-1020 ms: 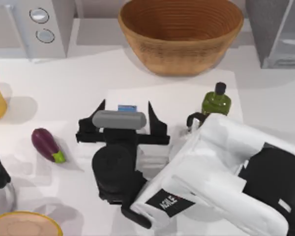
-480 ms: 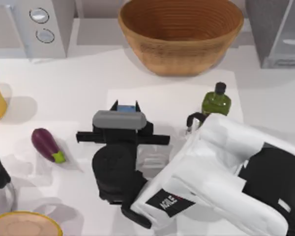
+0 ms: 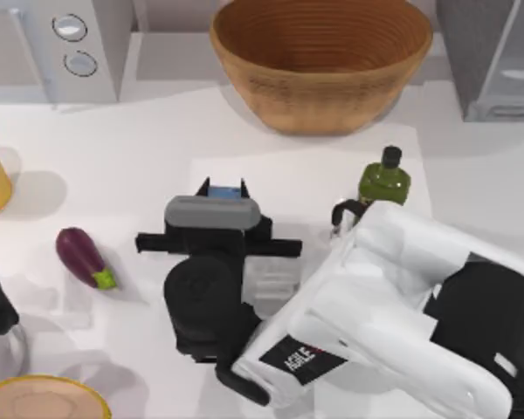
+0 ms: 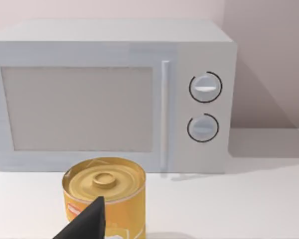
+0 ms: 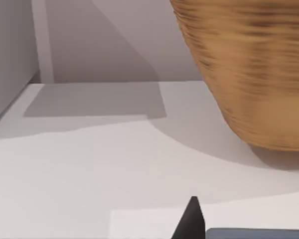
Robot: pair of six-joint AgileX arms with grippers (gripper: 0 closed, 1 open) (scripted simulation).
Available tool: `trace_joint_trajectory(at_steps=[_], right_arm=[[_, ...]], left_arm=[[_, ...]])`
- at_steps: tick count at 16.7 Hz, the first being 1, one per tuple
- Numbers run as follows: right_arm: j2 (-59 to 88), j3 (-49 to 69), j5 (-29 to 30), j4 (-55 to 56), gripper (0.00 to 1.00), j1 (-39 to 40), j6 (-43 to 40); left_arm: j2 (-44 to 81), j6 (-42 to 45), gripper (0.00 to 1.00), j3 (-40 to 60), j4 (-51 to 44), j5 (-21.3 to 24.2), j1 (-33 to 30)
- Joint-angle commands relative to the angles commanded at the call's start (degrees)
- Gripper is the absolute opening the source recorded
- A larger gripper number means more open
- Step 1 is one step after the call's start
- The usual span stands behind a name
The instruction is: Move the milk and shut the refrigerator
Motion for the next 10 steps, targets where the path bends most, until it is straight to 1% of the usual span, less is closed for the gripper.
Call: trace_joint_trajectory(at_steps=[4, 8, 10], right_arm=[[-0.15, -0.06, 0.2, -0.1, 0.0, 0.2, 0.14], [-1.22, -0.33, 2.99, -2.46, 0.0, 1.49, 1.07], [-3.45, -0.57, 2.26, -3.96, 0.0, 1.73, 1.02]], left_arm=[[0.0, 0.0, 1.0, 0.0, 0.0, 0.0, 0.0], [0.0, 0.0, 1.0, 0.0, 0.0, 0.0, 0.0], [0.0, 0.0, 1.0, 0.0, 0.0, 0.0, 0.0]])
